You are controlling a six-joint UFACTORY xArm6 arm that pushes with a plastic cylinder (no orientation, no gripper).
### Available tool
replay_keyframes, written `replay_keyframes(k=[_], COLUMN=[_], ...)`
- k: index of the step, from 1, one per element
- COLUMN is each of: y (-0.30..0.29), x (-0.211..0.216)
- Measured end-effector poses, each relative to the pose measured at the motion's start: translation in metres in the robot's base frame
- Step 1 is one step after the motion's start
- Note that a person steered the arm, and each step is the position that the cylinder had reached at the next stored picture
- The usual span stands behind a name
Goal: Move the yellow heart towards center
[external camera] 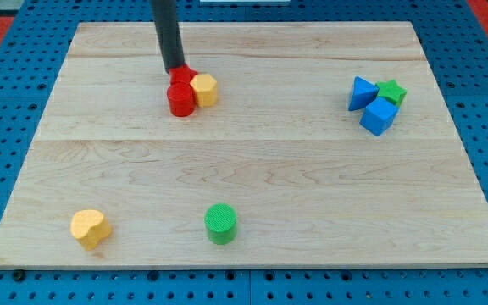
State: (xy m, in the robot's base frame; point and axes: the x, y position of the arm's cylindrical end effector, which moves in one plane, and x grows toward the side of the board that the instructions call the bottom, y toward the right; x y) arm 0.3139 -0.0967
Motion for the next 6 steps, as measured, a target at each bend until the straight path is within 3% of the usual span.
replay_keyframes(k=[1,2,4,6], y=[0.008,-0.035,-0.112,-0.138], x=[0.003,-0.005,0.044,0.192])
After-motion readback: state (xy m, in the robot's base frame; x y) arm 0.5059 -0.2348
